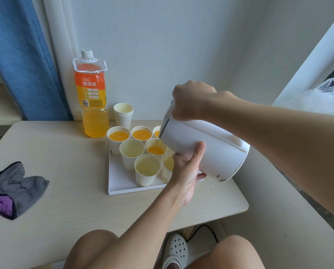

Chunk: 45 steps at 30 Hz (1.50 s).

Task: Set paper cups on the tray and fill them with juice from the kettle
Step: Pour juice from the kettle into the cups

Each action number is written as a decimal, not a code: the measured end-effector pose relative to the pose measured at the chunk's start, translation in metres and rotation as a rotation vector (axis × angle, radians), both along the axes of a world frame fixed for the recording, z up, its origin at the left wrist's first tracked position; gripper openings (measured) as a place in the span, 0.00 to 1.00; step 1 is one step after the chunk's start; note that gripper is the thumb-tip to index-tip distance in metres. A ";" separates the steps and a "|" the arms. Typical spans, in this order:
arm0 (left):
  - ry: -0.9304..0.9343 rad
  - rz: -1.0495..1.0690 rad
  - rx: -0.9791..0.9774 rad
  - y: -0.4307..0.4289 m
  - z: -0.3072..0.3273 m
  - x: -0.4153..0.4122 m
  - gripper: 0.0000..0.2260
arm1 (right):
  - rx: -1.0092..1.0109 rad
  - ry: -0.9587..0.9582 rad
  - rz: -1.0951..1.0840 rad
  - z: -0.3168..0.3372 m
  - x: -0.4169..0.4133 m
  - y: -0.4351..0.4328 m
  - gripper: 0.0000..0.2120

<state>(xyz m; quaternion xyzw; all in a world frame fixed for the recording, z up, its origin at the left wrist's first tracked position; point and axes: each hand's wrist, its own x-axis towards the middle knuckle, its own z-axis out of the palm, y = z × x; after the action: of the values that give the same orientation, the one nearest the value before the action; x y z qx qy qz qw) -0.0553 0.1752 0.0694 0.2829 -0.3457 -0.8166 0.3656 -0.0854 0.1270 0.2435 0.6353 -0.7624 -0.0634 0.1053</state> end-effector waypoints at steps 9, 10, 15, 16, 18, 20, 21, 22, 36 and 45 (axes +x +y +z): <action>0.019 -0.002 0.007 0.001 0.000 -0.002 0.33 | -0.004 0.015 0.011 -0.001 0.000 0.000 0.12; 0.019 -0.002 0.007 0.001 0.000 -0.002 0.33 | -0.004 0.016 0.013 -0.001 -0.001 -0.001 0.12; 0.013 -0.004 -0.009 0.000 -0.002 -0.003 0.32 | -0.005 0.015 0.019 -0.002 -0.001 0.000 0.12; 0.009 -0.005 -0.011 0.000 -0.002 -0.003 0.32 | -0.003 0.013 0.021 -0.001 -0.001 0.000 0.12; 0.001 -0.007 -0.016 -0.001 -0.004 -0.004 0.33 | 0.000 0.011 0.015 0.000 -0.001 0.002 0.11; -0.002 -0.008 -0.027 -0.001 -0.005 -0.004 0.32 | 0.006 0.006 0.003 0.000 -0.002 0.003 0.11; -0.004 -0.006 -0.036 -0.002 -0.005 -0.004 0.32 | 0.008 0.000 -0.001 0.001 -0.002 0.004 0.11; -0.010 -0.007 -0.046 -0.002 -0.006 -0.004 0.33 | 0.010 -0.007 -0.006 0.001 -0.003 0.005 0.10; -0.135 0.029 -0.151 -0.009 -0.010 0.001 0.45 | -0.062 -0.258 -0.088 0.005 -0.020 0.021 0.10; -0.095 0.044 -0.119 -0.008 -0.008 0.001 0.36 | -0.025 -0.178 -0.022 0.001 -0.013 0.011 0.04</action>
<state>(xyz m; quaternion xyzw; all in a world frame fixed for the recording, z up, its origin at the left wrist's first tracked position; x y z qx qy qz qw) -0.0541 0.1676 0.0613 0.3069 -0.4042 -0.7719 0.3829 -0.0982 0.1378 0.2448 0.6287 -0.7764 0.0018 0.0444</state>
